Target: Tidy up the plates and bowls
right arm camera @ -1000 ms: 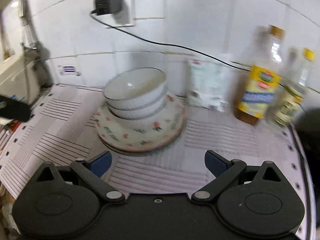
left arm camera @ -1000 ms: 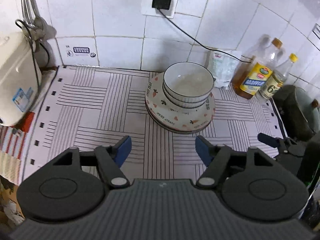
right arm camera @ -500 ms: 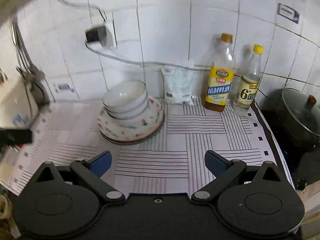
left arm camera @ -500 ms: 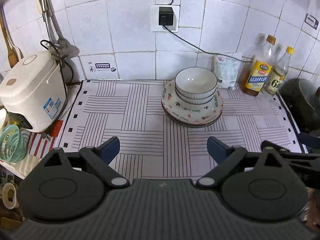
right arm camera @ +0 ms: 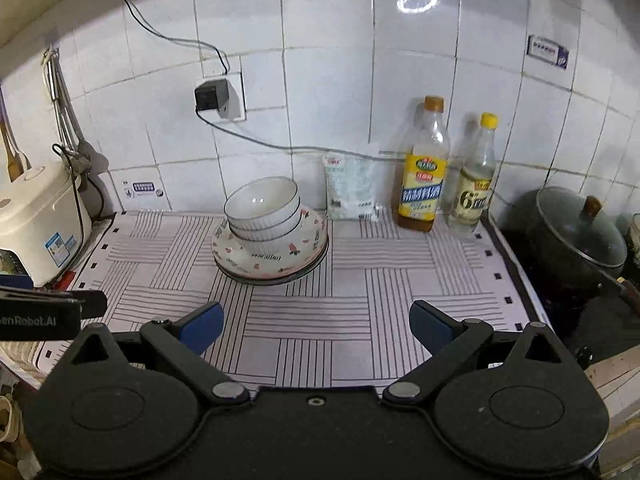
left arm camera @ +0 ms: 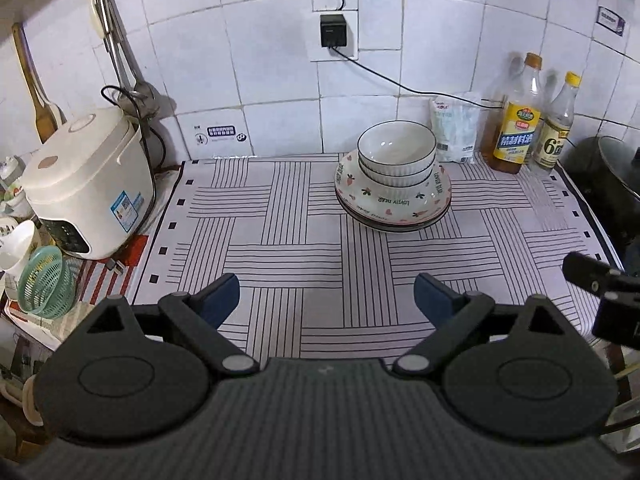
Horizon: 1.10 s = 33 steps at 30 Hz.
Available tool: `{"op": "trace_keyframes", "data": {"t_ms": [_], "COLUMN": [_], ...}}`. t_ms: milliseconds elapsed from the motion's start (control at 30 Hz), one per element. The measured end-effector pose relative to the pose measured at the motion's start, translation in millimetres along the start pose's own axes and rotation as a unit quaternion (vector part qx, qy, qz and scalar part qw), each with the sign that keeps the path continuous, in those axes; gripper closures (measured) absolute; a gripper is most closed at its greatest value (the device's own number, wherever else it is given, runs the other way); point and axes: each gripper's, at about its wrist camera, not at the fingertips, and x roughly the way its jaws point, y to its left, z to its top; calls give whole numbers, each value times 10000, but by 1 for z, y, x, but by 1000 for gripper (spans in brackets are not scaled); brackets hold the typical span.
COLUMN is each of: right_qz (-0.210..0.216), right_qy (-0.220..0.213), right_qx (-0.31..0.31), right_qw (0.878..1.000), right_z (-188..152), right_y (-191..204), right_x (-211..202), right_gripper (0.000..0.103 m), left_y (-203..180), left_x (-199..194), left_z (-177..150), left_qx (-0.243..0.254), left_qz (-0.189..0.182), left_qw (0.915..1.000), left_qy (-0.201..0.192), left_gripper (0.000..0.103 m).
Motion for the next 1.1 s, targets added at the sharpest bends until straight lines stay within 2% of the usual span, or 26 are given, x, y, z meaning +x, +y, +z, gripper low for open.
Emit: {"op": "trace_keyframes", "data": {"t_ms": [133, 467, 1100], "right_qz": [-44, -148, -119], "right_qy": [-87, -127, -22], "right_qx": [7, -96, -81], "right_qw": [10000, 9998, 9999], "right_z": [-7, -22, -26], "right_y": [0, 2, 1], "right_x": [-8, -15, -7], "right_gripper": [2, 2, 2], "left_y": [-3, -6, -14], "left_x": [-8, -12, -4], "left_z": [-7, -18, -17], "left_qx": [26, -65, -63], "left_qz": [-23, -15, -96], "left_qw": [9999, 9996, 9998], "left_qy": [-163, -265, -166], "left_gripper": [8, 8, 8]}}
